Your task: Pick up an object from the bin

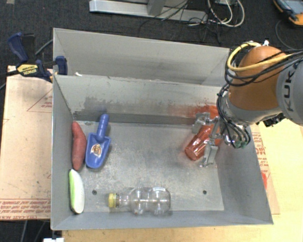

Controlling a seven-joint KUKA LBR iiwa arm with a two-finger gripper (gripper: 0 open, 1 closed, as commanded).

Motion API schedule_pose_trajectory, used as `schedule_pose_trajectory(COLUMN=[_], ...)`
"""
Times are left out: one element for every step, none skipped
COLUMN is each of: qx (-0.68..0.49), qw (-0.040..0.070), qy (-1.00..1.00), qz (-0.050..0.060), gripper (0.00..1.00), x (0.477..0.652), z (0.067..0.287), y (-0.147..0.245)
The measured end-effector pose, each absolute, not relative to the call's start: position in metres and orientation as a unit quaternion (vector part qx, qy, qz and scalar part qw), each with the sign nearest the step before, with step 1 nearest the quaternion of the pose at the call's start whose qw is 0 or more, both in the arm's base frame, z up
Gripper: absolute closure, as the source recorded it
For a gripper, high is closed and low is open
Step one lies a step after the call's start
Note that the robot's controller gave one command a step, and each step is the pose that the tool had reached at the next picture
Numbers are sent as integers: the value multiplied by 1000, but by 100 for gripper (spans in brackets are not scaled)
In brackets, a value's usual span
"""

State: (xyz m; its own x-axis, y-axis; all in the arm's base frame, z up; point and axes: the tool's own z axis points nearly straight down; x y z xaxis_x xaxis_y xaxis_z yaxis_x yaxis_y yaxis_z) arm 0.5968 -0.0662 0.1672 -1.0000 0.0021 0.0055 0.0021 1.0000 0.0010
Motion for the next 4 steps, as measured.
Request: schedule_pose_trajectory(qx=[0,58,150,236], qw=[-1,-2,-2,-4], qy=[-1000,-998,-989,-972], qz=[0,-1,-1,-1], gripper=[0,0,0,100], x=[598,612,611,605], z=[172,99,81,114], y=[-66,-113,-107,-154])
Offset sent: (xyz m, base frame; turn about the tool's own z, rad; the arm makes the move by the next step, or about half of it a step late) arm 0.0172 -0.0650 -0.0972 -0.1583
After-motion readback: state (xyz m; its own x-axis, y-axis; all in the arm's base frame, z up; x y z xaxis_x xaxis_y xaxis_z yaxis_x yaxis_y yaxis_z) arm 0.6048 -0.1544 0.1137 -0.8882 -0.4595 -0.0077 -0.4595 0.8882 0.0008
